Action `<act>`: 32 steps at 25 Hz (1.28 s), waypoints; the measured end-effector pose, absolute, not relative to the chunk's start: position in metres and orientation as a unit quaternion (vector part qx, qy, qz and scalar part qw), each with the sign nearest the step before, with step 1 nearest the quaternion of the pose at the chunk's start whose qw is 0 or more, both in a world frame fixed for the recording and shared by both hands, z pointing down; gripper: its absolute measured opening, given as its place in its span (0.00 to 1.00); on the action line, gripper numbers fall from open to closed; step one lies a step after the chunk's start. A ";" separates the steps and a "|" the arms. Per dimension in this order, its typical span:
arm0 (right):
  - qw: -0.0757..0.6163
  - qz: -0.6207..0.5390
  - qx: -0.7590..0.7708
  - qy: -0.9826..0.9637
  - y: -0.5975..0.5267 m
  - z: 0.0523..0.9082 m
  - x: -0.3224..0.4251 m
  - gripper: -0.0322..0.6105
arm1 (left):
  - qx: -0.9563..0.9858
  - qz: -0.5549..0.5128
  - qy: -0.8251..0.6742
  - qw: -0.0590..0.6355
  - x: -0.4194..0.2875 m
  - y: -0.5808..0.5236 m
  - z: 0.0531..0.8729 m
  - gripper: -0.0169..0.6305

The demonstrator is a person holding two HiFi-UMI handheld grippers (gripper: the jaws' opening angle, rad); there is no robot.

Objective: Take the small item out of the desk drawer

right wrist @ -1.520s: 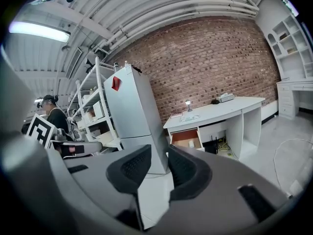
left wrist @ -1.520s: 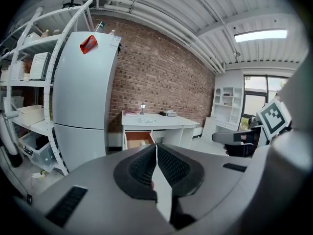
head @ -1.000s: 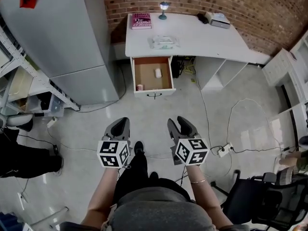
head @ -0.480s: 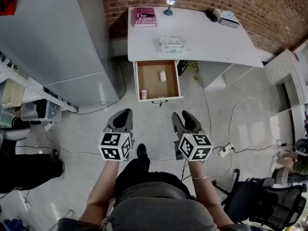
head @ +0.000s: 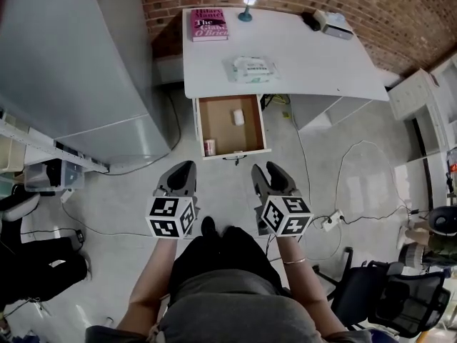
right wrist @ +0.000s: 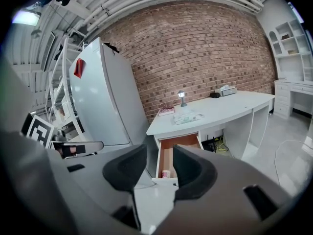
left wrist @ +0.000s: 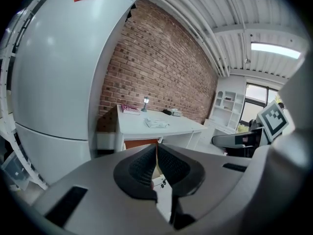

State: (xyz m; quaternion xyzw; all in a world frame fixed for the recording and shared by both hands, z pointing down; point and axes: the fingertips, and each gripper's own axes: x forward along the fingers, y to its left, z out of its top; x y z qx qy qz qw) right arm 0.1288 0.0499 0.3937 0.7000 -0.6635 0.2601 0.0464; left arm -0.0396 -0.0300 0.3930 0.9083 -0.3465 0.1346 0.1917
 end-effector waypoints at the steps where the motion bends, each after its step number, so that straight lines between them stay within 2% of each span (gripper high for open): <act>1: 0.048 0.264 0.701 -0.661 0.049 0.395 0.131 0.30 | 0.908 0.133 -0.347 0.195 -0.038 -0.032 0.393 0.07; 15: 0.059 0.287 0.688 -0.664 -0.025 0.418 0.171 0.31 | 0.900 0.142 -0.357 0.207 -0.007 -0.087 0.400 0.07; 32: 0.120 0.370 0.635 -0.667 -0.130 0.516 0.207 0.31 | 0.872 0.177 -0.388 0.241 0.030 -0.156 0.442 0.07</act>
